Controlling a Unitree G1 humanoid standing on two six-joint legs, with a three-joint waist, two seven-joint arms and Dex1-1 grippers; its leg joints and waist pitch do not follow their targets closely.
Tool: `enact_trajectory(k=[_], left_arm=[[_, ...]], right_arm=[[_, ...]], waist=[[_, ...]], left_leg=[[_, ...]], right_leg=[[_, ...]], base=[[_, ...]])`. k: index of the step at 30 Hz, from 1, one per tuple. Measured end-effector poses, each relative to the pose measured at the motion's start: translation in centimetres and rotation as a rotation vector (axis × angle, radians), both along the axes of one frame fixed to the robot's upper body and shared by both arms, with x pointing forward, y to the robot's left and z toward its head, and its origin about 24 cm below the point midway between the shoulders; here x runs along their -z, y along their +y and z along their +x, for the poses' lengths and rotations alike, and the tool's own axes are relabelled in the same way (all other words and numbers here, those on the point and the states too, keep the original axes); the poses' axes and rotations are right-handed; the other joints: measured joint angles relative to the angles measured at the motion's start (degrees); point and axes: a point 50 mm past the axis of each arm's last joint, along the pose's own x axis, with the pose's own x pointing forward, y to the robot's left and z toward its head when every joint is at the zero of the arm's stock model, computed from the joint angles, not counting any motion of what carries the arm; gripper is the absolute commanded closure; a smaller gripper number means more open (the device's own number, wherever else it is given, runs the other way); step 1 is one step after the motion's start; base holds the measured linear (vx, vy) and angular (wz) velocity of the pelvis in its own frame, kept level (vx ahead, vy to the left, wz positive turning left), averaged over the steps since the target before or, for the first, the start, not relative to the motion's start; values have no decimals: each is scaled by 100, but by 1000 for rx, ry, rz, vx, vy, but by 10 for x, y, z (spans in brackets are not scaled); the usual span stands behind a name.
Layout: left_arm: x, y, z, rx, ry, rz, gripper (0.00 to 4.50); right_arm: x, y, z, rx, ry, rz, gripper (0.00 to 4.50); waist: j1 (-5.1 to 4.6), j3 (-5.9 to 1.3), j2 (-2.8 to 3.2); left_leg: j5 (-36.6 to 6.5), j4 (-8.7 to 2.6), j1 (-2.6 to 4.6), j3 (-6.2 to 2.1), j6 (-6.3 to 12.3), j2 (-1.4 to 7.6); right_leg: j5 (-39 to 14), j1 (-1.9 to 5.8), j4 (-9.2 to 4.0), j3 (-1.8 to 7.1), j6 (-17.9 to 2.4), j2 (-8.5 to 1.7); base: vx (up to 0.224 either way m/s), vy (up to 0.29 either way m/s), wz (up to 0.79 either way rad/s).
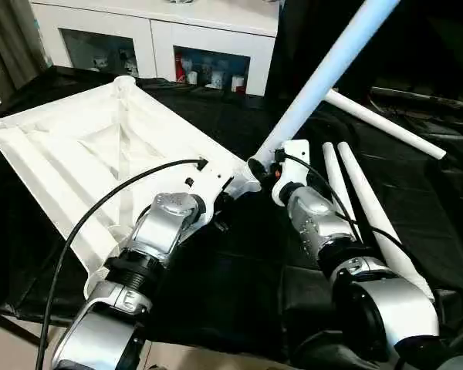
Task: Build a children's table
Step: Rotate leg to tighten
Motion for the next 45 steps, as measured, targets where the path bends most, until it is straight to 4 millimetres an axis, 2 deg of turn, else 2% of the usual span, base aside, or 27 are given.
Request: enact_trajectory(k=[8, 16, 19, 25, 36, 45], left_arm=[[-8, 28, -4, 180, -12, 58, 450], [-14, 56, -19, 393, 30, 68, 450], [-14, 55, -22, 441, 38, 68, 450], [-14, 54, -23, 463, 27, 73, 450], [-12, 52, -22, 479, 13, 78, 450], [-10, 48, -19, 481, 0, 78, 450]], right_arm=[[-15, -16, 3, -273, -16, -88, 252], [-31, -30, -4, -608, 22, -133, 253], [-34, -37, -7, -684, 35, -163, 254], [-34, -37, -9, -717, 48, -187, 254], [-32, -39, -12, -717, 49, -188, 254], [-20, -48, -18, -620, 60, -81, 254]], waist=[[20, 20, -35], [131, 39, -69], [239, 56, -97], [282, 68, -122], [295, 69, -122], [345, 76, -101]], left_leg=[[4, 2, -46, 0, 20, 6], [5, 12, -61, 1, 58, 16], [5, 31, -62, 11, 58, 28], [-8, 75, -63, 51, 27, 66], [-7, 105, -61, 56, 17, 77], [7, 107, -51, 58, 7, 79]], right_leg=[[6, -13, -35, -18, -10, 0], [2, -15, -41, -38, -17, -2], [2, -14, -30, -39, -17, -3], [2, -13, 9, -47, -17, -4], [2, -8, 39, -48, -17, -5], [4, 0, 50, -48, -16, -6]], base=[[0, 0, 0], [0, 0, 0], [0, 0, 0], [0, 0, 0], [0, 0, 0], [0, 0, 0]])
